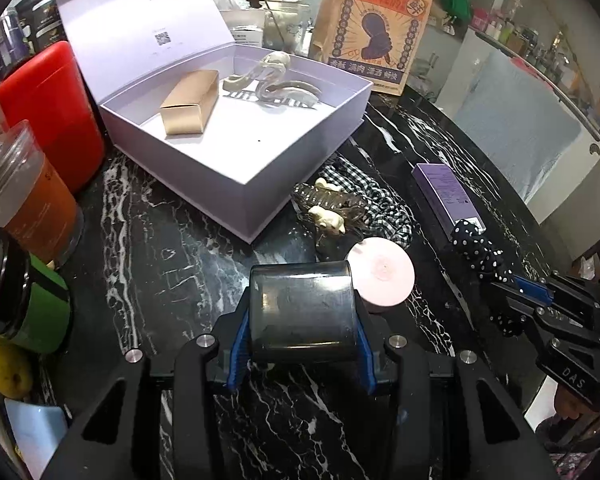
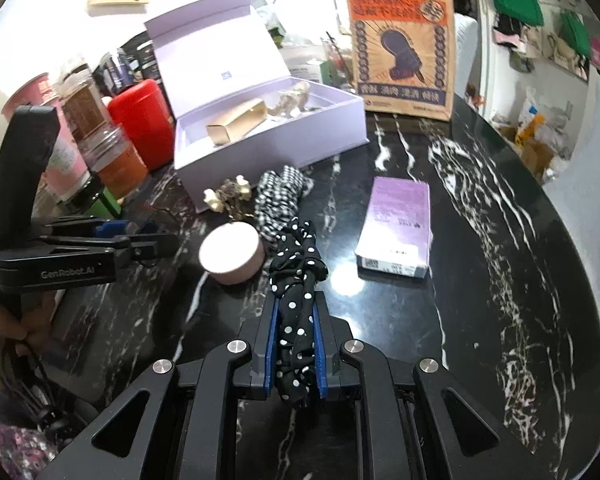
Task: Organize rigid objects
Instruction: 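Lift the scrunchie and black square case toward the lavender box, then carry the polka-dot scrunchie with right gripper while left gripper lowers the square case into the box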
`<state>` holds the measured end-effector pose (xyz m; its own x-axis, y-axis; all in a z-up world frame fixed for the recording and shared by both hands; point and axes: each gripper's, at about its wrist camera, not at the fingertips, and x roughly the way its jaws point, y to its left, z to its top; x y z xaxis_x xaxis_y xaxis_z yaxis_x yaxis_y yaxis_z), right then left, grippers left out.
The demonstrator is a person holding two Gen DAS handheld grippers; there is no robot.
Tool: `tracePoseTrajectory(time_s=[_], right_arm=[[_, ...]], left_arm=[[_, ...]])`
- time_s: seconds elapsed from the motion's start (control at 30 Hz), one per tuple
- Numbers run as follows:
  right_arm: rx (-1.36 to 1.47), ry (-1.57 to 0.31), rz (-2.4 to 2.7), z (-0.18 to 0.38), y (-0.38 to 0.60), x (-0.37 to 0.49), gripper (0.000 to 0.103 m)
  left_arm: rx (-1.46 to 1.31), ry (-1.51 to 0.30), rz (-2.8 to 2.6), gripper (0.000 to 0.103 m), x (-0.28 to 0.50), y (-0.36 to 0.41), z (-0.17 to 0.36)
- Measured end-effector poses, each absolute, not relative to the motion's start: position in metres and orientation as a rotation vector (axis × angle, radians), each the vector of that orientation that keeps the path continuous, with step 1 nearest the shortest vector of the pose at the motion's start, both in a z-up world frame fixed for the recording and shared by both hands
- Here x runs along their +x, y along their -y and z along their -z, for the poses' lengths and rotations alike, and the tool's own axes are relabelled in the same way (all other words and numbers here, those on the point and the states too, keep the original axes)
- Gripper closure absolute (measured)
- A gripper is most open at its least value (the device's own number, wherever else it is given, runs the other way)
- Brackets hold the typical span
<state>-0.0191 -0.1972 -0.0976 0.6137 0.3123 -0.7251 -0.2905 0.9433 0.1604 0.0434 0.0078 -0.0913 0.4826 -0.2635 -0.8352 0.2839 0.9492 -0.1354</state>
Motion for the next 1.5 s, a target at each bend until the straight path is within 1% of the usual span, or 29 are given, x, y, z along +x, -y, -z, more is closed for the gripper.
tracePoseTrajectory(time_s=[0.3,0.63,0.93,1.5], right_arm=[[-0.005,-0.802,-0.409,0.083,0.180,-0.014,0.088],[-0.066,-0.756,-0.465,0.065,0.166,-0.002,0.088],[-0.073,-0.753,-0.512,0.052,0.167,0.021,0.088],[-0.121,-0.660,-0.505,0.011,0.166,0.073,0.088]], left_arm=[[0.028,-0.978,0.319,0.060,0.040,-0.013,0.073],[0.016,-0.932,0.329,0.060,0.054,-0.014,0.056],[0.033,-0.903,0.350,0.060,0.077,-0.005,0.040],[0.068,-0.799,0.352,0.060,0.120,0.000,0.000]])
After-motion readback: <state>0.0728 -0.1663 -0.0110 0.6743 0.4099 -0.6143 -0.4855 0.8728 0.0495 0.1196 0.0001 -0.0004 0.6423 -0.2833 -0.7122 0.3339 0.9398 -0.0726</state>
